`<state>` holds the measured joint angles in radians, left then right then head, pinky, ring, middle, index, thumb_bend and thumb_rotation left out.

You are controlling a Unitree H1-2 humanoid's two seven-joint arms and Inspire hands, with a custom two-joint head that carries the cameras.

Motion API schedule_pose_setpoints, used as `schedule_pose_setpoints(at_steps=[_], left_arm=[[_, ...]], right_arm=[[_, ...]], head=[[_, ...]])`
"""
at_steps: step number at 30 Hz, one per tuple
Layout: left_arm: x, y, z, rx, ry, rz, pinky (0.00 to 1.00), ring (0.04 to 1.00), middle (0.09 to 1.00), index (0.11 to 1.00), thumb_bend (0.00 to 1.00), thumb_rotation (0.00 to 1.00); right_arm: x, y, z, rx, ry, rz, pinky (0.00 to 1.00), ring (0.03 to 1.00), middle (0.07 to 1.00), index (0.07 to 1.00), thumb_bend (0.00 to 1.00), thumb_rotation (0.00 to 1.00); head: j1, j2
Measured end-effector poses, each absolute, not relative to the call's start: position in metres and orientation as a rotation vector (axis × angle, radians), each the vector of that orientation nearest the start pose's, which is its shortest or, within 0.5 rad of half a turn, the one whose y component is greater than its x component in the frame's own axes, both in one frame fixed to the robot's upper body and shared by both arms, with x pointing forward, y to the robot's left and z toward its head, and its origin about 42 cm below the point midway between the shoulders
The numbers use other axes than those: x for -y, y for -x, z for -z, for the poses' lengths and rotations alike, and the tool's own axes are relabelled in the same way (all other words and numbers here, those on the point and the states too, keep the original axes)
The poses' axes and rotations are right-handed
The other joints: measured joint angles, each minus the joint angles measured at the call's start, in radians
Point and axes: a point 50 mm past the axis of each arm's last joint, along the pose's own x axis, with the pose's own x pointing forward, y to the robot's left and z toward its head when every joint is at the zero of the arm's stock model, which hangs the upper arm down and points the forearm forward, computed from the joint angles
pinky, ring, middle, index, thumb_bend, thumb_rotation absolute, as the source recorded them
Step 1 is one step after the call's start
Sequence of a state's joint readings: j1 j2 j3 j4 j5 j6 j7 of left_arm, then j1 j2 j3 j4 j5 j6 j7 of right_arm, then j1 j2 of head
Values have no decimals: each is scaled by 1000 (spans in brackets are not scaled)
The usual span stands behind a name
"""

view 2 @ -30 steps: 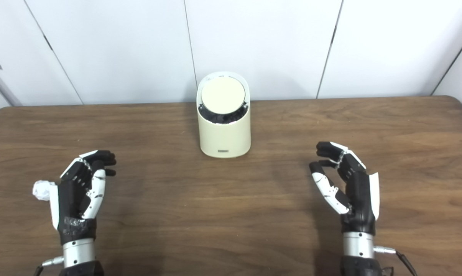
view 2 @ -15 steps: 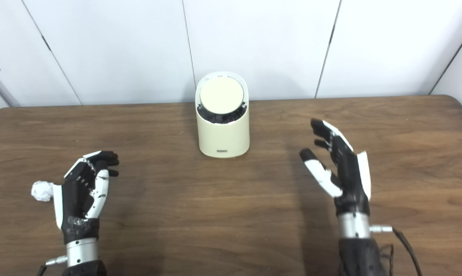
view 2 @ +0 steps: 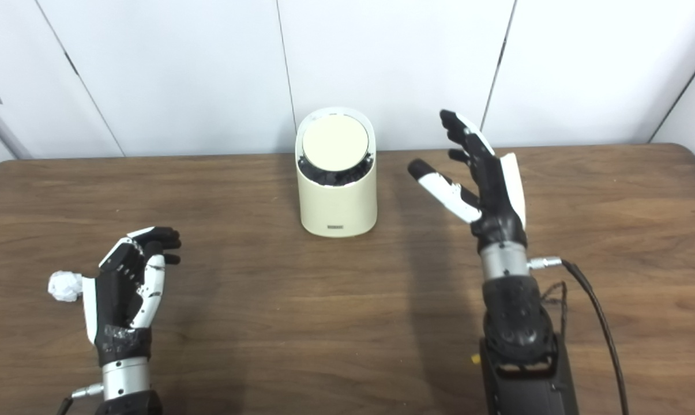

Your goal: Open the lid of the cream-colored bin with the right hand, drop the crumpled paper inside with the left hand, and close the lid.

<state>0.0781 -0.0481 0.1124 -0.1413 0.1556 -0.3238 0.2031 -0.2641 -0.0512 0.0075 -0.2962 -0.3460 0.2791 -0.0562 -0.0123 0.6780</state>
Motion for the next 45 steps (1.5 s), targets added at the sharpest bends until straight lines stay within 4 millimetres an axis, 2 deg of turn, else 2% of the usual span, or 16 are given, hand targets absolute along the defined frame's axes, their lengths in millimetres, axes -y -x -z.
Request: schedule_pose_setpoints(at_steps=[6, 7, 8, 11, 12, 14, 16, 20, 29, 41, 45], left_arm=[[-239, -250, -136, 392, -108, -320, 524, 620, 630, 600, 233, 443], [-239, -250, -136, 392, -108, -320, 525, 621, 630, 600, 233, 441], [-239, -250, -136, 392, -108, -320, 525, 621, 630, 599, 233, 441], [-239, -249, -135, 391, -107, -319, 522, 619, 627, 599, 231, 440], [-239, -249, -135, 391, -106, -318, 520, 618, 627, 598, 231, 431], [-239, -249, -135, 391, -106, -318, 520, 619, 628, 599, 231, 426], [-238, -249, -135, 390, -105, -317, 522, 622, 629, 600, 234, 428], [-237, -249, -135, 389, -101, -319, 524, 621, 628, 598, 234, 424], [-235, -249, -135, 390, -96, -317, 524, 623, 632, 598, 228, 429], [-234, -249, -135, 389, -101, -314, 530, 625, 635, 604, 223, 439], [-233, -250, -132, 379, -100, -312, 525, 623, 632, 602, 224, 435]], right_arm=[[193, -356, -246, 241, 324, 127, 722, 864, 890, 879, 937, 582], [191, -360, -245, 228, 318, 129, 682, 831, 865, 882, 950, 561], [187, -364, -245, 213, 310, 131, 677, 827, 861, 882, 953, 560], [179, -372, -243, 196, 328, 130, 558, 720, 767, 895, 995, 598], [177, -374, -244, 193, 344, 128, 551, 724, 776, 901, 999, 609], [172, -380, -242, 178, 376, 132, 682, 833, 881, 915, 1000, 604], [168, -387, -240, 170, 404, 140, 778, 900, 933, 925, 1000, 611], [161, -393, -239, 175, 465, 152, 854, 948, 967, 945, 1000, 594], [145, -410, -246, 174, 544, 185, 695, 869, 928, 907, 1000, 485], [134, -421, -243, 148, 571, 189, 772, 920, 959, 937, 1000, 407], [131, -422, -240, 143, 593, 181, 786, 925, 960, 945, 1000, 334]], head=[[2, -6], [5, -6], [5, -6], [5, -5], [5, -5], [8, -8], [9, -9], [14, -12], [15, -20], [18, -29], [18, -31]])
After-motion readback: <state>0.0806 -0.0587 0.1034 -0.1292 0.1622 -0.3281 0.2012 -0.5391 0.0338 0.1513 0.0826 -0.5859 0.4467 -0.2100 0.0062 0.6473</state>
